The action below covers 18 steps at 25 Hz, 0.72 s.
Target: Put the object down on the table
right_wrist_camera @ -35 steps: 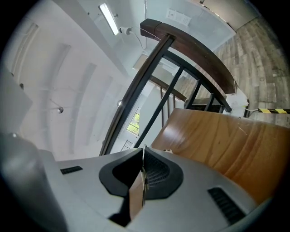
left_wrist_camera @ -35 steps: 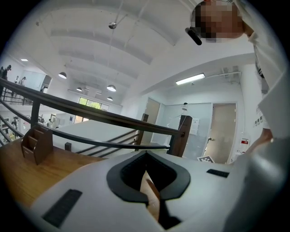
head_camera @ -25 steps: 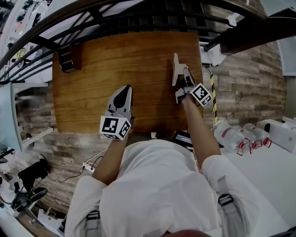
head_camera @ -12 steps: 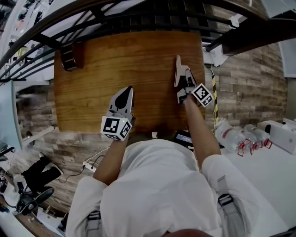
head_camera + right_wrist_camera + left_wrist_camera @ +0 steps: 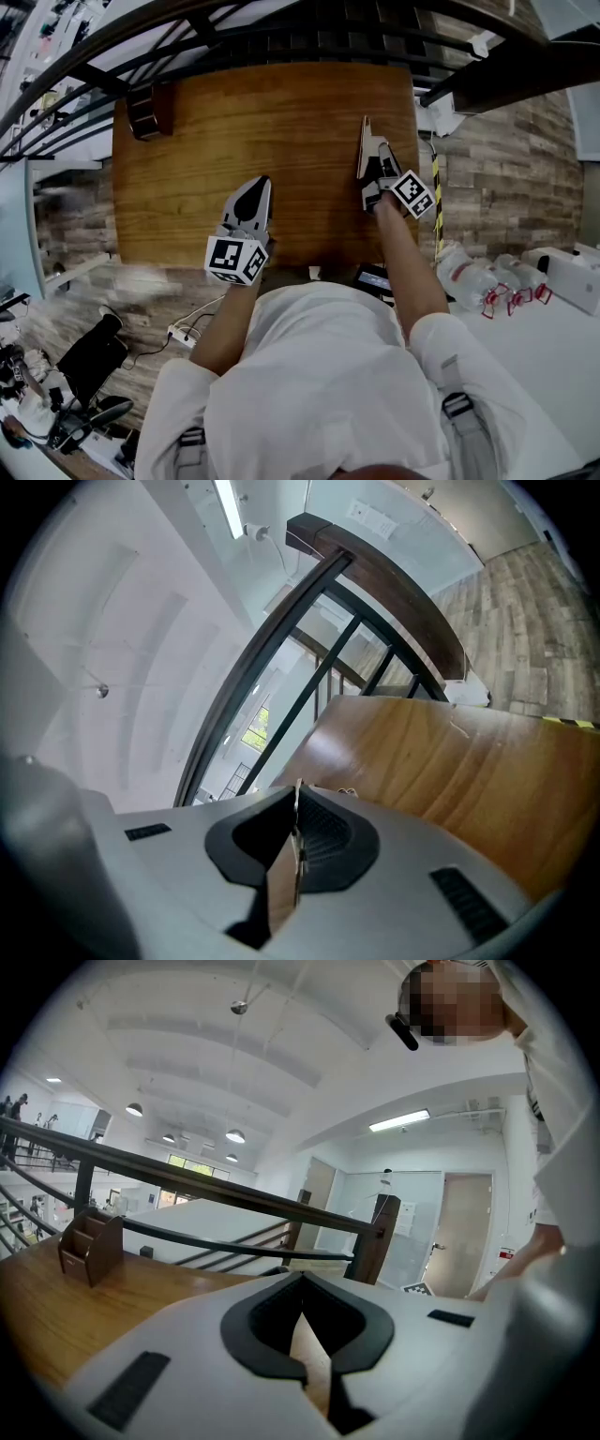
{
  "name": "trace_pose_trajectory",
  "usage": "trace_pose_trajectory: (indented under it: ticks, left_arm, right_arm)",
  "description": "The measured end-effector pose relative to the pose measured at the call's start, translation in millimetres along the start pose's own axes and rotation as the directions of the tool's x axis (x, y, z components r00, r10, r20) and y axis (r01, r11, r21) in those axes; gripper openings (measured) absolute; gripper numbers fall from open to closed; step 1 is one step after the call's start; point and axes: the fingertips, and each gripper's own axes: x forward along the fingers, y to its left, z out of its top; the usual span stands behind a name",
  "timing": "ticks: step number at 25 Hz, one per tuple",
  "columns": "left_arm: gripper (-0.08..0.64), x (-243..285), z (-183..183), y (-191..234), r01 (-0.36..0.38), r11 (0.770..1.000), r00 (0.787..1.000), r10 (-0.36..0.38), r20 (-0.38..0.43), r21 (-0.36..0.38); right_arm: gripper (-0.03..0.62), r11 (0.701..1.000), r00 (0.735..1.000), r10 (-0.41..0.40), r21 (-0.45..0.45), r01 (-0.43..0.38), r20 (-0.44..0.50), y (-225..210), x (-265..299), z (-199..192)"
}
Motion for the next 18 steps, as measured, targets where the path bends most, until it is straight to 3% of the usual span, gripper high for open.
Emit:
trace_pose_trajectory:
  ticks: [18]
  left_arm:
    - [0.015,-10.0,-1.8,0.4,-0.007,1.000,1.000,0.007,-0.010,-0.018]
  right_arm:
    - [0.029,0.999,0.999,-0.042,-0.023,0.041,-0.031,-6.4,-3.9,-7.6]
